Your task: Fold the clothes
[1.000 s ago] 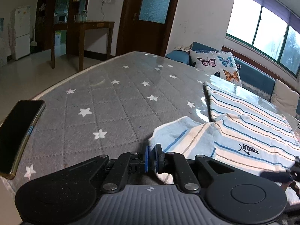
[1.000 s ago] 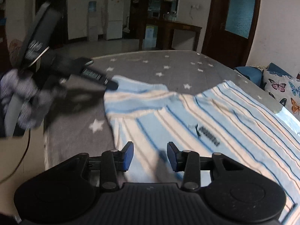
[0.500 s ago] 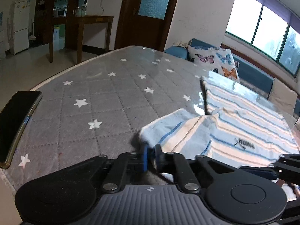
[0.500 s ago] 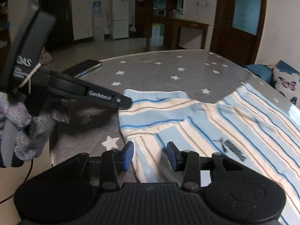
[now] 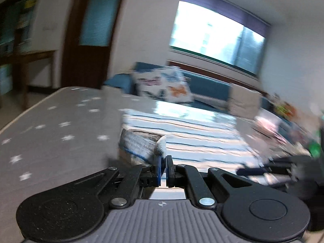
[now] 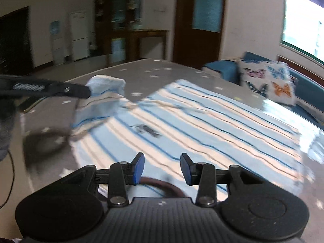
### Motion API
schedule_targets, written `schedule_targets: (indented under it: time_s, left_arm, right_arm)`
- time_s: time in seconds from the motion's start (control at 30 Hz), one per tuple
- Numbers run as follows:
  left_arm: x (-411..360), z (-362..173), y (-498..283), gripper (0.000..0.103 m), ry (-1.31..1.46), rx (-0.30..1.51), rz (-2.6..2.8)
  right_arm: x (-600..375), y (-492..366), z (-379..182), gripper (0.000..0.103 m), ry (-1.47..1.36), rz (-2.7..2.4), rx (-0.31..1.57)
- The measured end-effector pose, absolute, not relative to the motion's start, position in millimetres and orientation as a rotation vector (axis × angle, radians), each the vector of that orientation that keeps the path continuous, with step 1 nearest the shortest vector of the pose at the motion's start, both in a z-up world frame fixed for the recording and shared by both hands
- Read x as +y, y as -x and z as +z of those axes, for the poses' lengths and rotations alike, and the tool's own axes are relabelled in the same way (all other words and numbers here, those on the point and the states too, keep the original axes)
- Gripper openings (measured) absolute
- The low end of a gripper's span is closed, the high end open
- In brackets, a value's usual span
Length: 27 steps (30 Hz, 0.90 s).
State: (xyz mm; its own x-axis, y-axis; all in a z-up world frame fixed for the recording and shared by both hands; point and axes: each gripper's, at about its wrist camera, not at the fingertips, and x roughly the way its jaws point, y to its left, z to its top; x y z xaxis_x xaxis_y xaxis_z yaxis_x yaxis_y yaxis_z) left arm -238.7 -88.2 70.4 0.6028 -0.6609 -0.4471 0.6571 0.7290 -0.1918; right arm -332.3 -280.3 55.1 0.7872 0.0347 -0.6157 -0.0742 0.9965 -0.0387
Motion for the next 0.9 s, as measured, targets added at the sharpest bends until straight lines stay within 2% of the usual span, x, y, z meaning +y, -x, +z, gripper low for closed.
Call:
schedule_targets:
  time_s: [0.3, 0.57, 0.9]
  left_arm:
    - [-127, 34, 246, 0.007, -0.179, 0.689, -0.911]
    - [-120, 59, 222, 0.008, -0.155, 0.607, -0.841]
    - [-127, 19, 183, 0.008, -0.238, 0.689, -0.675]
  right_arm:
    - [-332, 369, 46, 0.039, -0.015, -0.068, 0.686]
    - [-365, 376, 41, 0.039, -0.075, -0.143, 0.686]
    - [-395, 376, 30, 0.039, -0.114, -0.228, 0.71]
